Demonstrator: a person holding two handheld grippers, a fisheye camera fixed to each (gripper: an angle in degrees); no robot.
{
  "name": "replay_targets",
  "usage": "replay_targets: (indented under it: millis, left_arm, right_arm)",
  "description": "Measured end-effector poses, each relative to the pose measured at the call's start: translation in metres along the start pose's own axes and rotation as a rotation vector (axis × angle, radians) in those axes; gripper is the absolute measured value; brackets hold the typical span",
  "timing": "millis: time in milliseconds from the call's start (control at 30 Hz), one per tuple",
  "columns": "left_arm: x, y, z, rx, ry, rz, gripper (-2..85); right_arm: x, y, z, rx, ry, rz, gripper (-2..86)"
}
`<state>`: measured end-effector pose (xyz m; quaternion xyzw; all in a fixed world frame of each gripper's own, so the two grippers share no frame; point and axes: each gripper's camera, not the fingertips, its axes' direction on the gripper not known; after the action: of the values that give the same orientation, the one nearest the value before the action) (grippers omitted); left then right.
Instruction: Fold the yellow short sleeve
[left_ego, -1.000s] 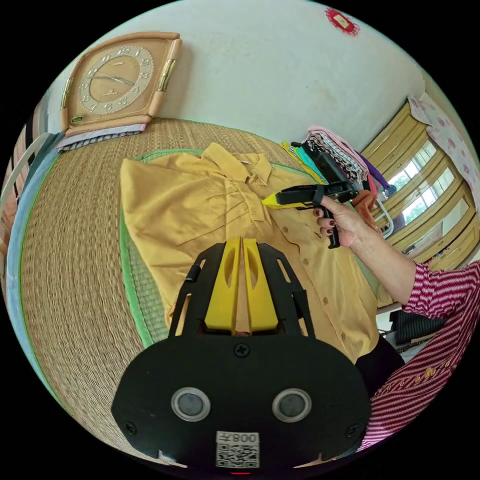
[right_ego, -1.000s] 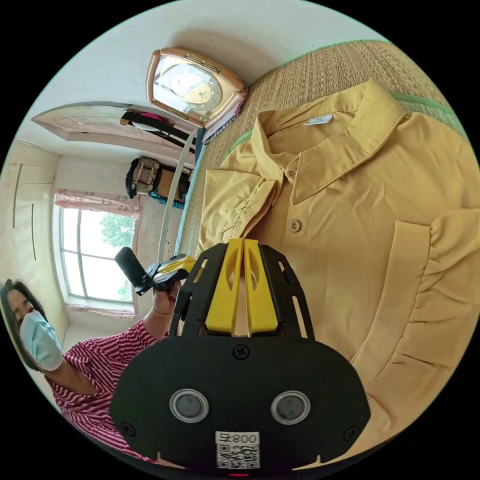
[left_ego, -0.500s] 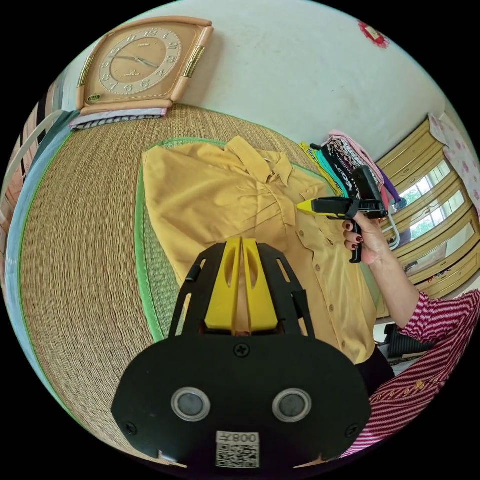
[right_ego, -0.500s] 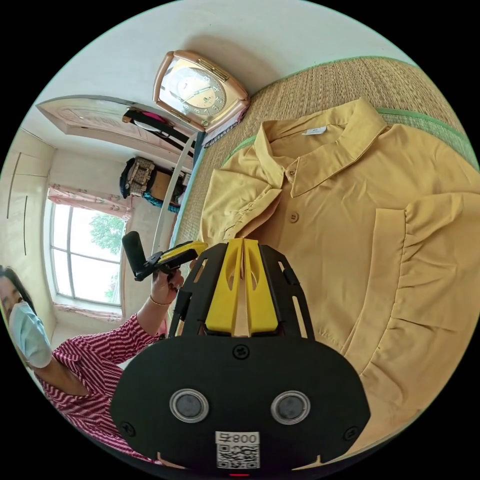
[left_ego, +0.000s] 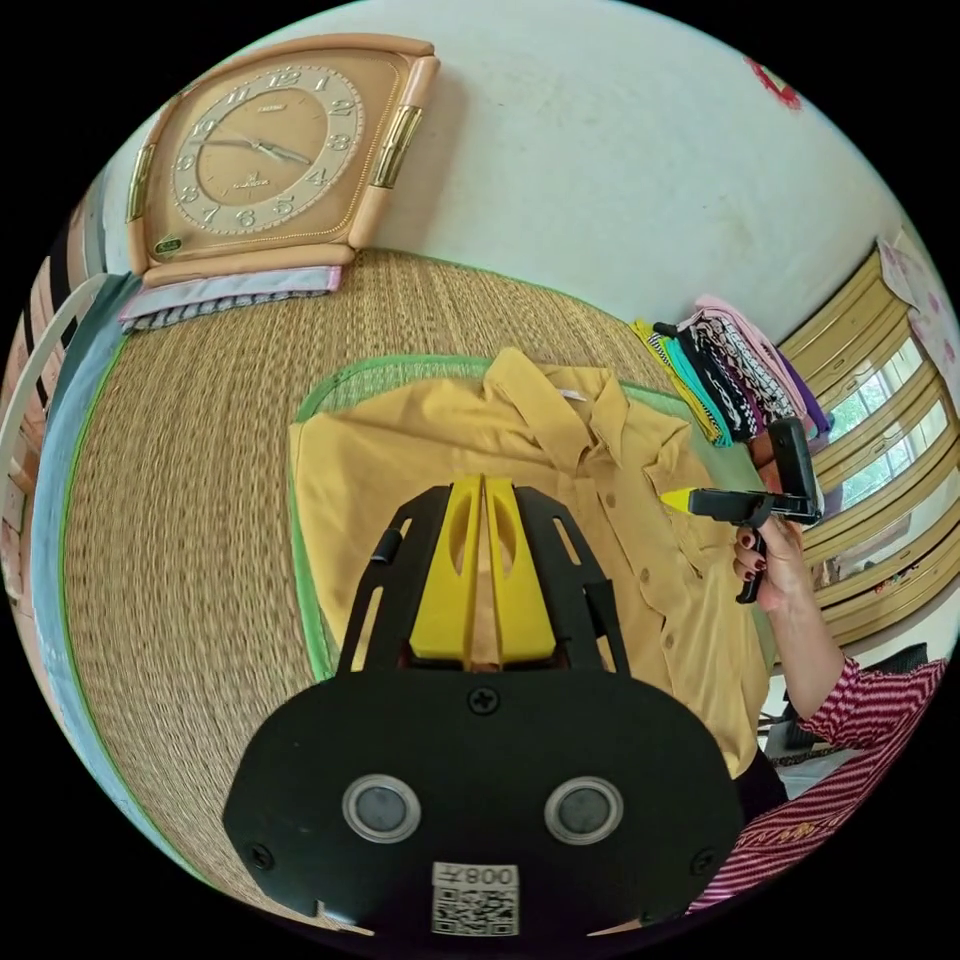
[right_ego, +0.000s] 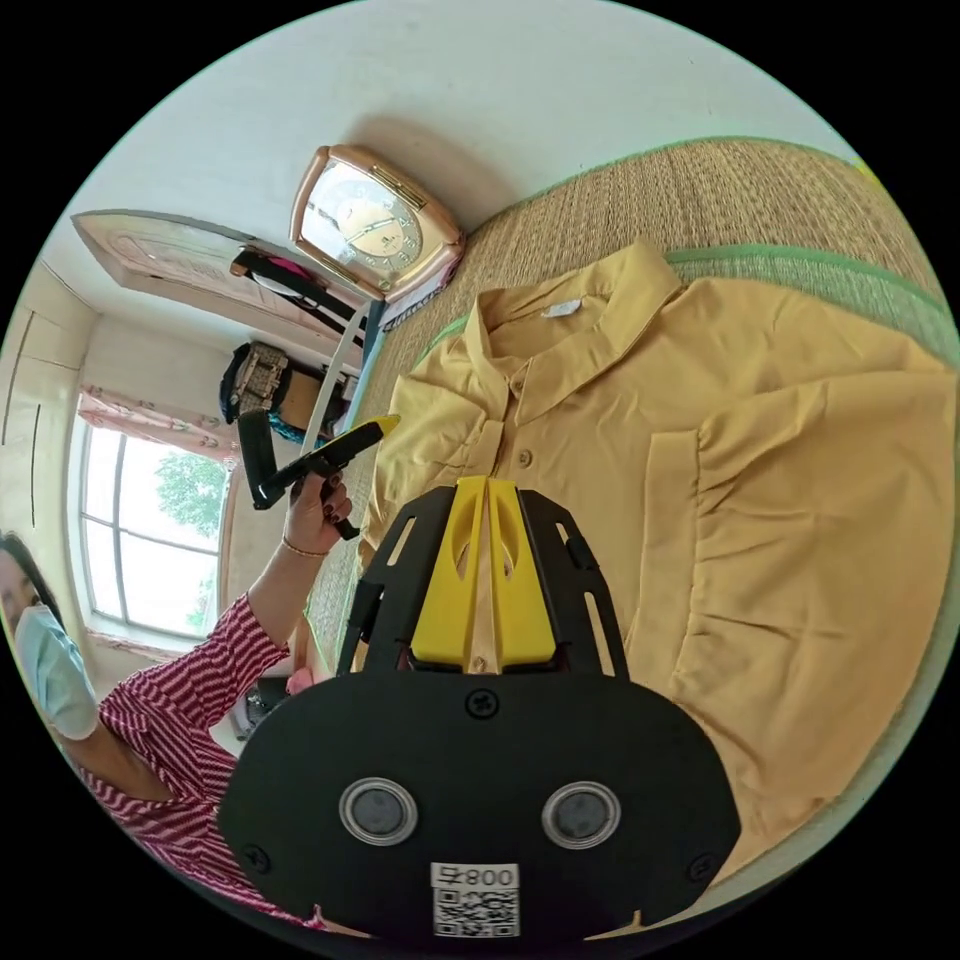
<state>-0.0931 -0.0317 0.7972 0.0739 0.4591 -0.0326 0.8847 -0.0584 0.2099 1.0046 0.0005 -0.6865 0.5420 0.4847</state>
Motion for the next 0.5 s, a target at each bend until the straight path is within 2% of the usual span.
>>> replay_targets:
  millis: [267,367,500]
  left_arm:
    - [-0.002,-0.084,0.075,-0.094,-0.081,-0.017,0.4]
    - [-0.002,-0.088,0.072,-0.073,-0.085,-0.029,0.4]
    - [0.007,-0.079,0.042,-0.069,-0.092,-0.002,0.4]
  right_arm:
    - [-0.002,-0.081,-0.017,0.021,0.182,0.02,0.1]
    - [0.006,-0.101,-0.002,-0.036,0.236,0.057,0.1]
    - [-0.003,-0.099,-0.008,-0.033,0.191,0.066,0.1]
